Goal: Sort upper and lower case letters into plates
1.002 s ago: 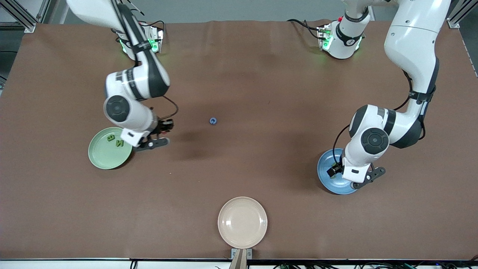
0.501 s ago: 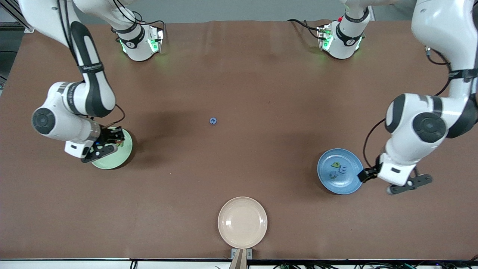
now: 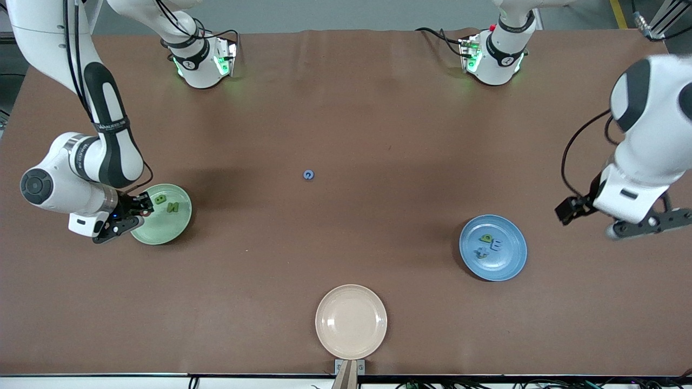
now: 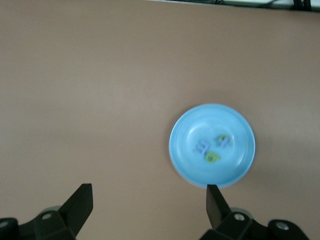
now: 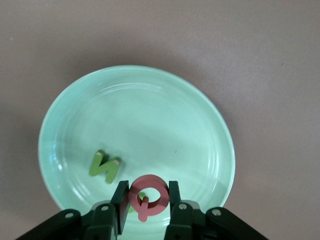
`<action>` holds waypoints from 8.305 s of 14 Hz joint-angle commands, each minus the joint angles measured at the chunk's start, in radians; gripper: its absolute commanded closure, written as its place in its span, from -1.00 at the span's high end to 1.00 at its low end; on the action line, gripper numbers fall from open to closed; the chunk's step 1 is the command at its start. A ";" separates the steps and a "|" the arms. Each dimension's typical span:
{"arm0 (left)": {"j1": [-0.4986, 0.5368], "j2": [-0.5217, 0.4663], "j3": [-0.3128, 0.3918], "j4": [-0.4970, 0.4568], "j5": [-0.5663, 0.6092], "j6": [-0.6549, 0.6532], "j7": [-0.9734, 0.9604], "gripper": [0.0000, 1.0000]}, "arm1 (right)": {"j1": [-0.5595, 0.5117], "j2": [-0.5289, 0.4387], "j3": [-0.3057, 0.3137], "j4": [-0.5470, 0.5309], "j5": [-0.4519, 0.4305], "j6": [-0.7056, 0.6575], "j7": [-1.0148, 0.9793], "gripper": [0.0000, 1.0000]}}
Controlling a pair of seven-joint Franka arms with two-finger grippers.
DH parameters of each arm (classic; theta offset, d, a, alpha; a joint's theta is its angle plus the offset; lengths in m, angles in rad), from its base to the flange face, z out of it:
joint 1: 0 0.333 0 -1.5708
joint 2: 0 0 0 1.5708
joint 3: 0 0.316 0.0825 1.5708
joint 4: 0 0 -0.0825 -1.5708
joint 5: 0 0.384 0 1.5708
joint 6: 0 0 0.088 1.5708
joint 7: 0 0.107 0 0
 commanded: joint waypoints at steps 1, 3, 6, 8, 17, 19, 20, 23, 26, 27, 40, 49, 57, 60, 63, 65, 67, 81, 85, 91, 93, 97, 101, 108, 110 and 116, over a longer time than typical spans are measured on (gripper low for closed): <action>0.035 -0.085 0.000 -0.003 -0.056 -0.120 0.104 1.00 | -0.025 0.060 0.017 0.053 -0.006 0.018 -0.043 -0.79; 0.034 -0.116 0.005 0.026 -0.084 -0.226 0.147 1.00 | -0.026 0.080 0.019 0.059 -0.002 0.036 -0.048 -0.79; 0.005 -0.182 0.070 0.025 -0.156 -0.329 0.187 1.00 | -0.023 0.101 0.022 0.058 0.011 0.052 -0.046 -0.79; -0.044 -0.200 0.132 0.028 -0.173 -0.383 0.197 1.00 | -0.022 0.113 0.022 0.058 0.034 0.055 -0.048 -0.78; -0.043 -0.243 0.069 0.015 -0.213 -0.429 0.235 1.00 | -0.011 0.107 0.031 0.056 0.037 0.020 -0.032 0.95; -0.042 -0.239 0.071 0.020 -0.207 -0.423 0.235 1.00 | -0.007 0.068 0.031 0.058 0.044 -0.066 -0.006 0.96; -0.042 -0.239 0.072 0.021 -0.207 -0.423 0.235 1.00 | 0.001 0.035 0.032 0.058 0.047 -0.116 0.061 0.96; -0.040 -0.237 0.078 0.028 -0.204 -0.423 0.235 1.00 | 0.093 -0.061 0.028 0.056 0.044 -0.250 0.278 0.97; -0.040 -0.234 0.080 0.029 -0.196 -0.415 0.233 1.00 | 0.189 -0.114 0.029 0.053 0.043 -0.327 0.536 0.99; -0.040 -0.234 0.080 0.029 -0.196 -0.408 0.233 1.00 | 0.225 -0.123 0.031 0.051 0.043 -0.338 0.629 1.00; -0.031 -0.239 0.078 0.023 -0.196 -0.392 0.235 1.00 | 0.788 -0.062 0.034 -0.030 0.113 0.065 1.698 1.00; -0.032 -0.243 0.075 0.028 -0.196 -0.392 0.235 1.00 | 0.856 0.038 0.034 -0.059 0.187 0.159 1.698 0.92; -0.029 -0.243 0.078 0.029 -0.210 -0.394 0.232 1.00 | 0.859 0.093 0.034 -0.050 0.207 0.204 1.698 0.12; -0.029 -0.240 0.080 0.029 -0.210 -0.391 0.233 1.00 | 0.863 0.112 0.042 -0.036 0.210 0.210 1.698 0.02; -0.029 -0.240 0.080 0.029 -0.210 -0.391 0.233 1.00 | 0.865 0.113 0.042 -0.034 0.210 0.210 1.698 -0.28; -0.029 -0.240 0.080 0.029 -0.210 -0.391 0.235 1.00 | 0.865 0.113 0.042 -0.034 0.210 0.210 1.698 -0.54; -0.031 -0.240 0.080 0.029 -0.210 -0.391 0.235 1.00 | 0.872 0.113 0.042 -0.034 0.209 0.210 1.697 -0.70; -0.031 -0.240 0.080 0.029 -0.208 -0.391 0.235 1.00 | 0.851 -0.101 -0.529 -0.027 0.176 -0.250 0.641 -0.74; -0.031 -0.240 0.078 0.029 -0.207 -0.391 0.235 1.00 | 0.678 -0.025 -0.526 -0.024 0.184 -0.150 0.312 -0.74; -0.031 -0.237 0.078 0.028 -0.205 -0.391 0.235 1.00 | 0.407 0.093 -0.336 0.028 0.276 -0.068 0.077 -0.74; -0.031 -0.237 0.078 0.029 -0.204 -0.389 0.235 1.00 | 0.311 0.130 -0.256 0.073 0.278 -0.062 0.046 -0.74; -0.031 -0.237 0.078 0.028 -0.205 -0.389 0.235 1.00 | 0.260 0.179 -0.207 0.107 0.284 -0.037 0.032 -0.74; -0.031 -0.237 0.078 0.029 -0.205 -0.389 0.235 1.00 | 0.260 0.199 -0.192 0.107 0.316 -0.019 0.031 -0.71; -0.031 -0.237 0.080 0.026 -0.204 -0.389 0.235 1.00 | 0.274 0.146 -0.208 0.105 0.314 -0.107 0.061 0.96; -0.031 -0.235 0.078 0.028 -0.204 -0.389 0.235 1.00 | 0.293 0.074 -0.227 0.105 0.295 -0.218 0.171 0.96; -0.031 -0.235 0.080 0.028 -0.205 -0.389 0.235 1.00 | 0.327 -0.213 -0.242 0.102 0.010 -0.492 0.516 0.98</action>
